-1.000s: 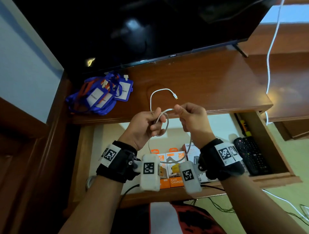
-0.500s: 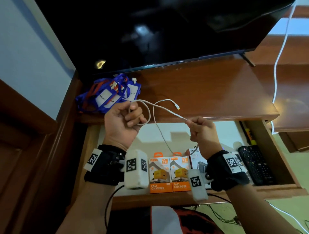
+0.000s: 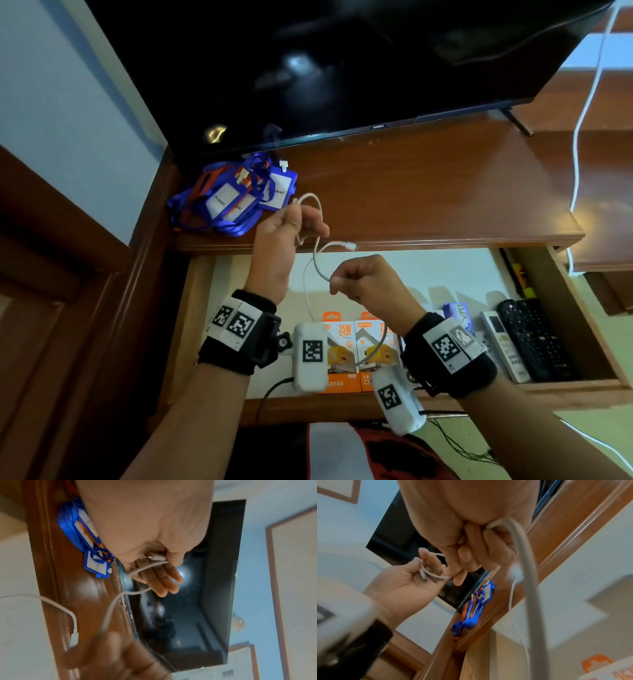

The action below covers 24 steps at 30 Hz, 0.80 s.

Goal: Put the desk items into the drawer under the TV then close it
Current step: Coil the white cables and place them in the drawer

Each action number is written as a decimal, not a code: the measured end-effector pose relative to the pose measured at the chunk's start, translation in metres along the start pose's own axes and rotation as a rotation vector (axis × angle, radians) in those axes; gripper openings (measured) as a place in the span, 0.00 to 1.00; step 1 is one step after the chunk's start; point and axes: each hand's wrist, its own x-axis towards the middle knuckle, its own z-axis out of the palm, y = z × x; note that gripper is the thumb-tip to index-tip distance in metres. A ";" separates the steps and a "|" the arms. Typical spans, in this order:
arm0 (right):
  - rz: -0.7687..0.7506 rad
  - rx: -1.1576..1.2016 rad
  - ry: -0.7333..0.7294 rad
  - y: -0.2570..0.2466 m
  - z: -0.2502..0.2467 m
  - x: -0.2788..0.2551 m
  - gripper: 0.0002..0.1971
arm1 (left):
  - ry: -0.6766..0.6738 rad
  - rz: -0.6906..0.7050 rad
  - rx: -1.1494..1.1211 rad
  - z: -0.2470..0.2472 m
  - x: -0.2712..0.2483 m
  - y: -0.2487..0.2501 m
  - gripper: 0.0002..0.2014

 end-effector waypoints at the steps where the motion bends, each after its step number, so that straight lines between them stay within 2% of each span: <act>1: -0.032 0.046 -0.038 -0.003 -0.002 -0.001 0.10 | -0.020 -0.015 0.066 0.001 -0.001 -0.003 0.19; 4: -0.145 0.148 -0.101 -0.012 -0.010 0.000 0.12 | -0.108 -0.044 0.249 0.002 -0.002 -0.009 0.18; 6: -0.180 0.194 -0.088 -0.016 -0.017 0.002 0.13 | -0.143 -0.027 0.320 0.005 -0.002 -0.008 0.18; 10: -0.196 0.287 0.071 -0.028 -0.034 0.008 0.14 | -0.262 -0.108 0.290 0.009 0.001 0.000 0.18; 12: -0.196 0.343 0.169 -0.033 -0.042 0.010 0.12 | -0.333 -0.171 0.228 0.013 -0.001 0.004 0.20; 14: -0.188 0.316 0.221 -0.031 -0.046 0.014 0.08 | -0.348 -0.231 0.133 0.017 -0.003 0.010 0.21; 17: -0.131 0.320 0.174 -0.018 -0.044 0.018 0.05 | -0.324 -0.299 0.032 0.023 -0.003 0.018 0.21; 21: -0.031 0.529 -0.029 -0.006 -0.028 0.012 0.17 | -0.311 -0.381 -0.018 0.020 0.000 0.020 0.21; 24: -0.002 0.538 -0.010 -0.006 -0.019 0.011 0.20 | -0.299 -0.384 0.069 0.017 -0.003 0.013 0.19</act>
